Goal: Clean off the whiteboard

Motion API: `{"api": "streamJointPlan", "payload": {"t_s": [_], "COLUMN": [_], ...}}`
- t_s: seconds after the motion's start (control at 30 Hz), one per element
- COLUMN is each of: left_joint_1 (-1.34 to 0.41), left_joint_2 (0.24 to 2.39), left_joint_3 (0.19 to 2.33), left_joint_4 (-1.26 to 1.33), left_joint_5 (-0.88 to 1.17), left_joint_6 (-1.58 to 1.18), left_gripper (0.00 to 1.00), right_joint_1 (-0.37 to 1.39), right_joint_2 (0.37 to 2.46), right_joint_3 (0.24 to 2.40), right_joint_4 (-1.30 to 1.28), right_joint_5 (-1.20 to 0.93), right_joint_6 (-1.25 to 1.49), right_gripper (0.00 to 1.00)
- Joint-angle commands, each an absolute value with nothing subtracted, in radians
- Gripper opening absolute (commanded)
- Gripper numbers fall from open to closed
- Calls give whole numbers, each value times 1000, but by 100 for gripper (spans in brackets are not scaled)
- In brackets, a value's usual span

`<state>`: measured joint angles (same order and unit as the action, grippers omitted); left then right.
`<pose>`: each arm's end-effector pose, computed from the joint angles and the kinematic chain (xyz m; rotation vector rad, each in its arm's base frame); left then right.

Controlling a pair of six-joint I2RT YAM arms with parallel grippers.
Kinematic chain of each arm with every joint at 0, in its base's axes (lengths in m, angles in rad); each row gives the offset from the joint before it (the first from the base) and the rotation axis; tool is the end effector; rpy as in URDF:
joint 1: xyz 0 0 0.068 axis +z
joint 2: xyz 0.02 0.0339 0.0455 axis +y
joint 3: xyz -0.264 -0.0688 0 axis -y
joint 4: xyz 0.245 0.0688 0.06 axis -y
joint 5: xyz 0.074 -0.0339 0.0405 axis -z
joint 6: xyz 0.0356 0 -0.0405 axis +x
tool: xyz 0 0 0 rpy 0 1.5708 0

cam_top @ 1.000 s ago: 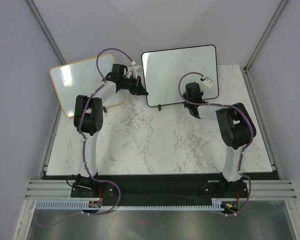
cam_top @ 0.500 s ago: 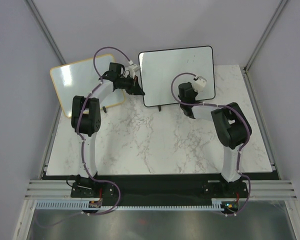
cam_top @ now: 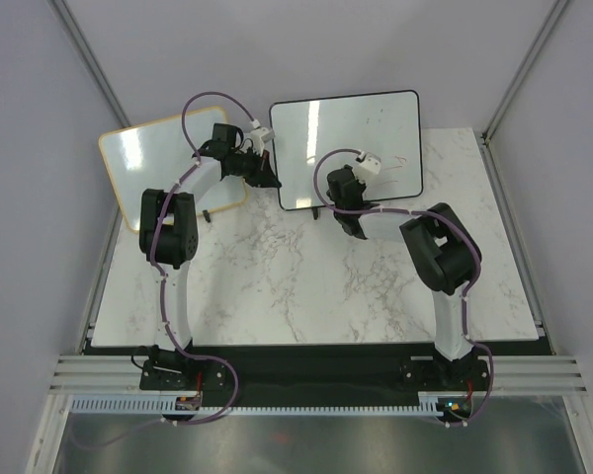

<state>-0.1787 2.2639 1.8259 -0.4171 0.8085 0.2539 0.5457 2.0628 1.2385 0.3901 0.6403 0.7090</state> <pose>0.4881 -0.1143 0.1926 0.8330 2.1167 -0.9287 0.3941 0.2144 0.1639 0.5496 1.8396 0.1999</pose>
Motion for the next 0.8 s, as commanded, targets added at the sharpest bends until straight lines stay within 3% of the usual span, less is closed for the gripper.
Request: {"api": "streamJointPlan", "payload": {"t_s": [0.0, 0.77], "left_joint_1": [-189, -186], "left_joint_2": [2230, 2232], "left_joint_3": [1842, 1848], "left_joint_4": [-368, -368], "left_joint_5": [807, 805], "left_joint_6": [377, 379], "left_gripper": [2, 2], "right_joint_1": [514, 534], "right_joint_2": [2089, 2056], "right_joint_3": [1217, 1094], "right_joint_4": [253, 182], "right_joint_5": [658, 584], "right_joint_6": [753, 836], "right_gripper": [0, 0]}}
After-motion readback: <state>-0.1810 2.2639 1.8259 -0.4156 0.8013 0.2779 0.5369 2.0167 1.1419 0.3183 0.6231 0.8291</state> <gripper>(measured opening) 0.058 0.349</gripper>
